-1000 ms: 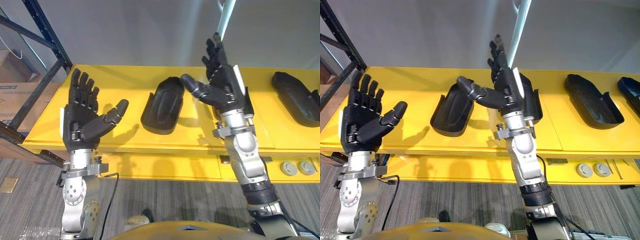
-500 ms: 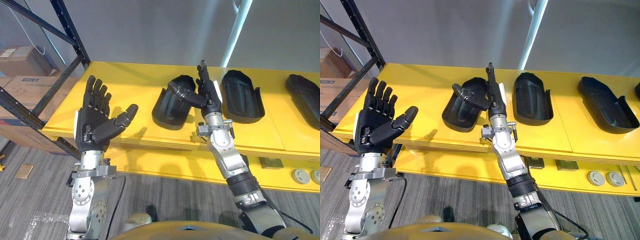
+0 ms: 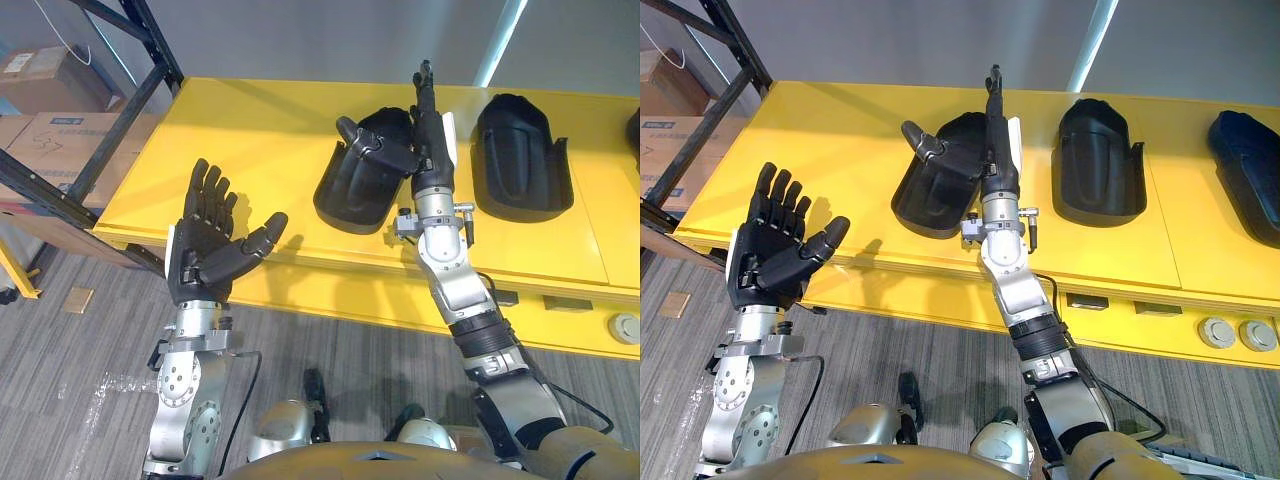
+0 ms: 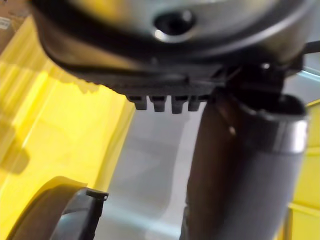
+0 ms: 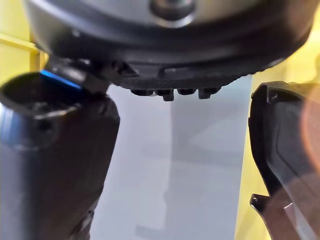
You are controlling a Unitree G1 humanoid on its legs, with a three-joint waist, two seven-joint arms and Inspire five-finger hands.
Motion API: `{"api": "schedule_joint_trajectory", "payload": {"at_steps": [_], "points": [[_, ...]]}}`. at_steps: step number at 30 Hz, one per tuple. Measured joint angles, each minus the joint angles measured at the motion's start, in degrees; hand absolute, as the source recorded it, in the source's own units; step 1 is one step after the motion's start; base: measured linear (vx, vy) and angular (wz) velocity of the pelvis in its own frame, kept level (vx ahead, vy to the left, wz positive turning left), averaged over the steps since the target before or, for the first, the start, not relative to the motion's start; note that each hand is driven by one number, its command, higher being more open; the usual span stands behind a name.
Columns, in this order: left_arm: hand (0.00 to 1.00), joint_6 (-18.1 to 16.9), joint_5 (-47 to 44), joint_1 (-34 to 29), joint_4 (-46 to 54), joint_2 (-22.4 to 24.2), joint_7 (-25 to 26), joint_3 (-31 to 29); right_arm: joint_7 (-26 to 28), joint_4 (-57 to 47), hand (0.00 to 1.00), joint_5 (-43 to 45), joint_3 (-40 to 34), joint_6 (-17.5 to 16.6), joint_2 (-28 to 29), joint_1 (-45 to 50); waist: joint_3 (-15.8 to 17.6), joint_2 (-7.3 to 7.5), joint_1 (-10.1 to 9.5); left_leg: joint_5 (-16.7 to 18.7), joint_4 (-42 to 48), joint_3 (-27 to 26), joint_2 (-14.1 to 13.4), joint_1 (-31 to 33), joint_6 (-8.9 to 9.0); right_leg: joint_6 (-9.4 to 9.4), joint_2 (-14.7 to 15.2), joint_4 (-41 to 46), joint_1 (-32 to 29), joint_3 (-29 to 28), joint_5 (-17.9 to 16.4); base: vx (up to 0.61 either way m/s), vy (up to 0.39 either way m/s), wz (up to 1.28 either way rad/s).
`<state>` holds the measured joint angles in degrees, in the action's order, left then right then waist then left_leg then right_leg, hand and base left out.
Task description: Walk over and take three plastic housings, then place them on the shelf
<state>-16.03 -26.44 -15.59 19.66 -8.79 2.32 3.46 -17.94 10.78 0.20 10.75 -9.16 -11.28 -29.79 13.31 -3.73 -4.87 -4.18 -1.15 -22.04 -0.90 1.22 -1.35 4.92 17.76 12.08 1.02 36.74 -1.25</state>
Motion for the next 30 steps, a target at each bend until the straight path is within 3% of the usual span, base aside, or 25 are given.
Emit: {"api": "schedule_joint_trajectory", "payload": {"at_steps": [12, 19, 30], "points": [[1.00, 0.1, 0.0, -0.6, 0.1, 0.2, 1.3, 1.4, -3.2, 2.5, 1.00, -0.6, 0.3, 4.4, 0.0, -0.5, 0.1, -0.07, -0.14, -0.7, -3.1, -0.2, 0.6, -2.5, 0.91, 0.15, 1.0, 3.0, 0.1, -0.4, -2.0, 0.00, -0.002, 0.00], [1.00, 0.1, 0.0, -0.7, 0.1, 0.2, 1.3, 1.4, -3.9, 2.5, 1.00, -1.1, 0.1, 9.0, 0.0, -0.5, 0.1, -0.08, -0.11, -1.1, -3.1, -0.2, 0.6, -2.6, 0.57, 0.28, 1.0, 3.1, 0.1, -0.3, -2.1, 0.03, -0.008, 0.01], [1.00, 0.2, 0.0, -0.7, 0.1, 0.2, 2.5, 1.4, -3.9, 7.8, 1.00, -1.0, -0.4, 13.0, -0.1, -3.4, 0.1, -0.14, -0.22, -1.2, -3.2, 0.0, 0.6, -2.8, 0.70, 0.26, 1.1, 3.4, 0.3, -0.2, -2.2, 0.01, -0.004, 0.00]]}}
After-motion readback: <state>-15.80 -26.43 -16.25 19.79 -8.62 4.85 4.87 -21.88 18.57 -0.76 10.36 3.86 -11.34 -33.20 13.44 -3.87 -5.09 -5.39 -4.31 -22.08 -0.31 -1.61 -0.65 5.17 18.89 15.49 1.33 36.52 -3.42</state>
